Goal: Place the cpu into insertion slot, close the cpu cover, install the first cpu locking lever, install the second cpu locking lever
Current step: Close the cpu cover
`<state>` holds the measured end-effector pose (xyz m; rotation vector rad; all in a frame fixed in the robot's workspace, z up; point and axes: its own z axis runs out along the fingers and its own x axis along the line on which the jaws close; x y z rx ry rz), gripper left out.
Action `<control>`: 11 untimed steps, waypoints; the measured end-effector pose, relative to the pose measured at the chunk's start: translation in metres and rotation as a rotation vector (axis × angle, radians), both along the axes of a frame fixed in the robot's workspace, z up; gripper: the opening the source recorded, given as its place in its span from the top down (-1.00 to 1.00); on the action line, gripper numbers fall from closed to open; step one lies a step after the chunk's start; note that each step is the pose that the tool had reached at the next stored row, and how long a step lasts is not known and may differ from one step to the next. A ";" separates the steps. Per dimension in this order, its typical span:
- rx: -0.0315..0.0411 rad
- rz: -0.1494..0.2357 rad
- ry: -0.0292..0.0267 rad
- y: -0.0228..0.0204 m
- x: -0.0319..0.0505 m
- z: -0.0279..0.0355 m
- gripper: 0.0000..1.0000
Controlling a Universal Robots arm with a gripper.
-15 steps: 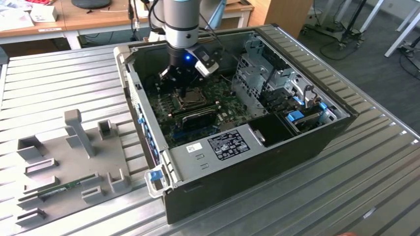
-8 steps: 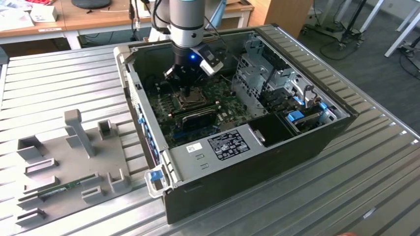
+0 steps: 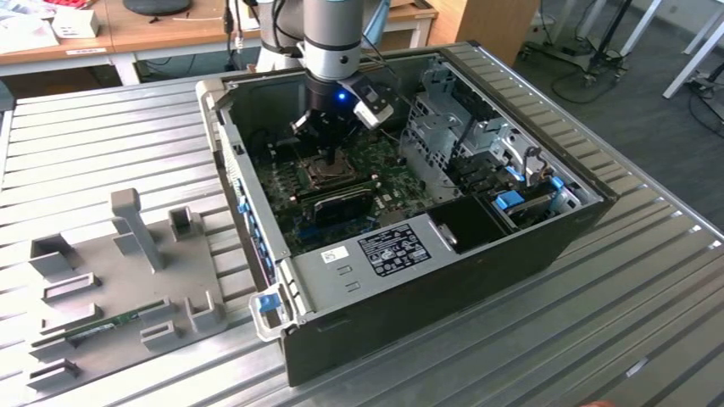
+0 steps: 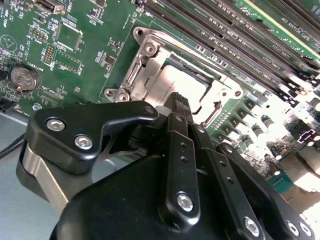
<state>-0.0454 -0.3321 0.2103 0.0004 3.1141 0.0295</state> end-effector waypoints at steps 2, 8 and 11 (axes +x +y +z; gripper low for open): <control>0.0000 0.000 0.0000 0.0001 0.0000 0.0000 0.79; 0.0001 0.000 0.0000 0.0001 0.0001 0.0026 0.79; -0.0004 0.000 0.0000 0.0001 0.0001 0.0045 0.79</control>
